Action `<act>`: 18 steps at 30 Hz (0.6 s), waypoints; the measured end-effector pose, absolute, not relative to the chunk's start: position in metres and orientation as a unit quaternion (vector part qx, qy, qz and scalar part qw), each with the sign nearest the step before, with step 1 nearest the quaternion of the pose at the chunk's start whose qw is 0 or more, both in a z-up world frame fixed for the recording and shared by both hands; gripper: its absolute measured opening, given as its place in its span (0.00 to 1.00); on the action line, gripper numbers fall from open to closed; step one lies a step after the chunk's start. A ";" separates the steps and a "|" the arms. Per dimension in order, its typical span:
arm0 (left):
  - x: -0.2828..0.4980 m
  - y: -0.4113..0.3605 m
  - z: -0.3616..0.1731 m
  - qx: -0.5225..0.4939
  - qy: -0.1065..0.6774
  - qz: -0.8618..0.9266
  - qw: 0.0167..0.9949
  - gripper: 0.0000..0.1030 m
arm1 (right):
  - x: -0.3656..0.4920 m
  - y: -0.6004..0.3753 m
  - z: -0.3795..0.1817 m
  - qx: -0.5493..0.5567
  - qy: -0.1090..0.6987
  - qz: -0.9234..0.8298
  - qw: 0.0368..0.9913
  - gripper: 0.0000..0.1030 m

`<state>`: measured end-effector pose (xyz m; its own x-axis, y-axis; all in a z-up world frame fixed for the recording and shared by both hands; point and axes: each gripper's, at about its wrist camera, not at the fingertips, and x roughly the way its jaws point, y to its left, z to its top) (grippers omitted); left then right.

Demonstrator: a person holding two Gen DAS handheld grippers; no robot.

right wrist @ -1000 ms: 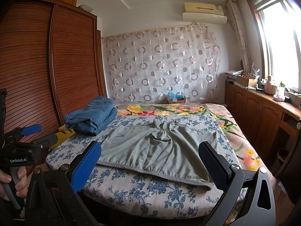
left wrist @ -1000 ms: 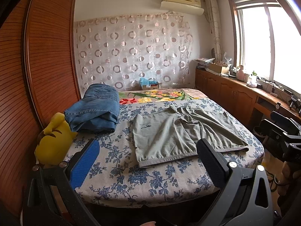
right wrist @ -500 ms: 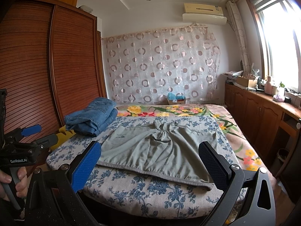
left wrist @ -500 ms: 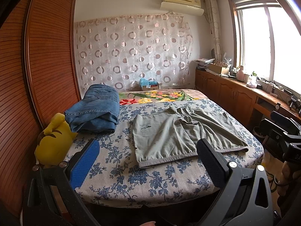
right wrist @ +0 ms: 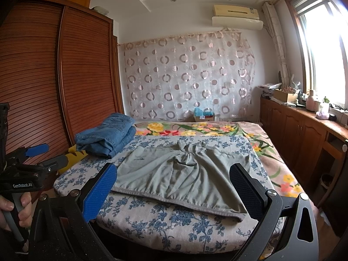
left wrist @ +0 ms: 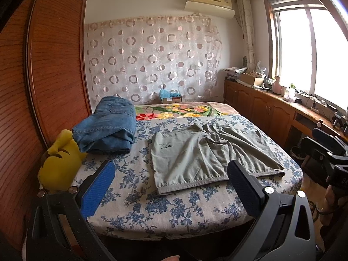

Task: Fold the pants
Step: 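Lower the right tool to the pants waistband and close on it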

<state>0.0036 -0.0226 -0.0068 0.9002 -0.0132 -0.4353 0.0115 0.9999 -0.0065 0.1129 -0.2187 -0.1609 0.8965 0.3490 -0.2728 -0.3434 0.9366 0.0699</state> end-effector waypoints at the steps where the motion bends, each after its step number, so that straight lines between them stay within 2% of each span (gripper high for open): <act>1: 0.006 -0.024 -0.006 -0.002 0.226 -0.007 0.974 1.00 | 0.113 -0.219 -0.162 0.010 0.143 0.175 0.974 1.00; 6: 0.013 -0.027 -0.006 0.003 0.238 -0.007 0.971 1.00 | 0.123 -0.227 -0.172 0.015 0.154 0.166 0.974 1.00; 12: 0.035 -0.021 -0.030 -0.003 0.258 -0.023 0.966 1.00 | 0.142 -0.239 -0.182 0.010 0.168 0.144 0.975 1.00; 18: 0.058 -0.028 -0.040 0.001 0.277 -0.054 0.959 1.00 | 0.152 -0.240 -0.179 -0.001 0.177 0.131 0.976 0.96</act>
<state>0.0584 -0.0280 -0.0402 0.8410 -0.1025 -0.5313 0.1040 0.9942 -0.0272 0.1521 -0.2395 -0.1787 0.9032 0.2553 -0.3450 -0.2558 0.9657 0.0450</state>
